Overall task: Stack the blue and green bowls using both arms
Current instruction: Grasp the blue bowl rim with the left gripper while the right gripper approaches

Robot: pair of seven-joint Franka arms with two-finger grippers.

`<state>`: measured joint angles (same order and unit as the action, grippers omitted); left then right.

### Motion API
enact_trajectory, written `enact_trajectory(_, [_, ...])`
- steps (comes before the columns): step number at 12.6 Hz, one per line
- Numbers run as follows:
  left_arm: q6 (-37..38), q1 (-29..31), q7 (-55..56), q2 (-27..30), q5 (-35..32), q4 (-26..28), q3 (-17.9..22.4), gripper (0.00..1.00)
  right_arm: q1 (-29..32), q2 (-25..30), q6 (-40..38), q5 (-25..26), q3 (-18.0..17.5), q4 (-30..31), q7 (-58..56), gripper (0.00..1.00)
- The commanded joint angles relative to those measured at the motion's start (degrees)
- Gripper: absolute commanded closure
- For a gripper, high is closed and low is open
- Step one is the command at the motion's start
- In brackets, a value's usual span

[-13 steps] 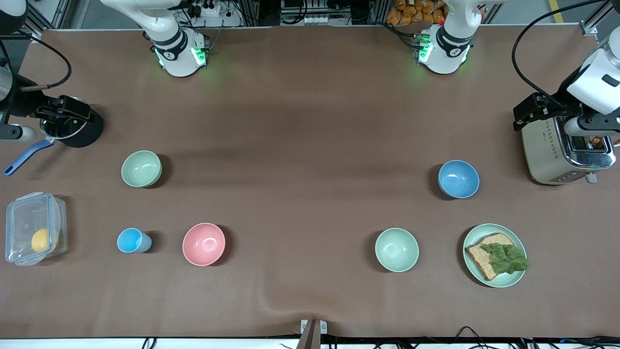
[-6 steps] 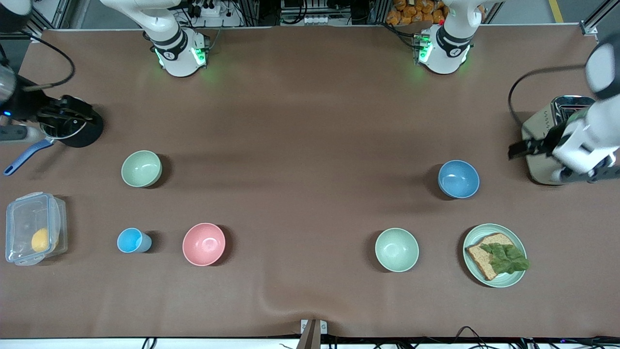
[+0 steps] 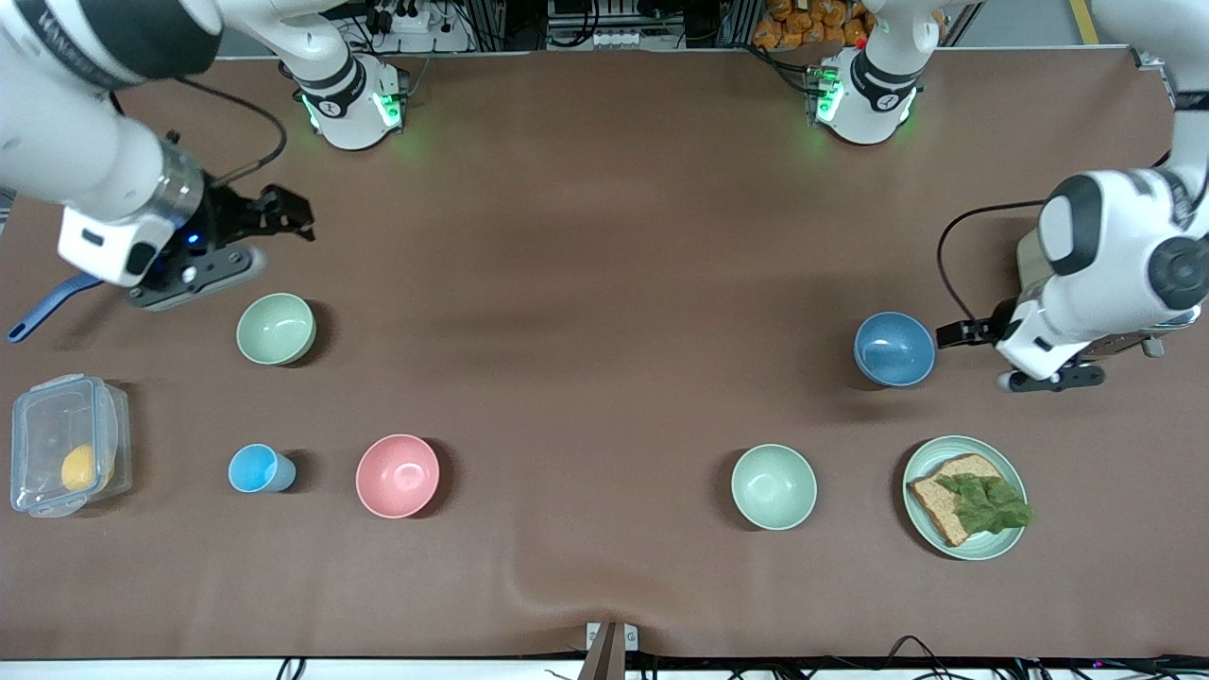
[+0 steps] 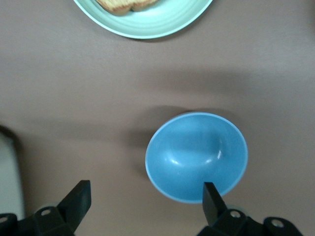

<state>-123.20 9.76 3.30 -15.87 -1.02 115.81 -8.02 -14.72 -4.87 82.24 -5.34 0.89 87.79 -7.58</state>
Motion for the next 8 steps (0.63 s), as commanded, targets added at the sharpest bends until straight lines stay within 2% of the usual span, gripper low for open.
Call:
enact_trajectory(1, [-5.27,0.44,-0.05,-3.89,0.23,1.17,-0.24,0.03,-2.23,0.12,-3.12,-0.73,0.25,-1.48,-1.92,0.0])
enact_trajectory(3, [-8.1,0.44,-0.05,-6.09,0.23,1.79,-0.24,0.11,-4.08,0.47,-6.72,-0.55,0.25,-1.22,-1.83,0.0])
enact_trajectory(6, [-9.16,0.35,0.04,-7.77,0.23,1.79,-0.24,0.25,-5.4,1.09,-7.0,0.32,-0.19,-3.49,-1.83,0.0])
enact_trajectory(8, [-9.25,0.35,0.04,-8.12,0.23,1.79,-0.24,0.34,-4.71,2.75,-7.62,1.89,0.86,-3.68,-1.83,0.0])
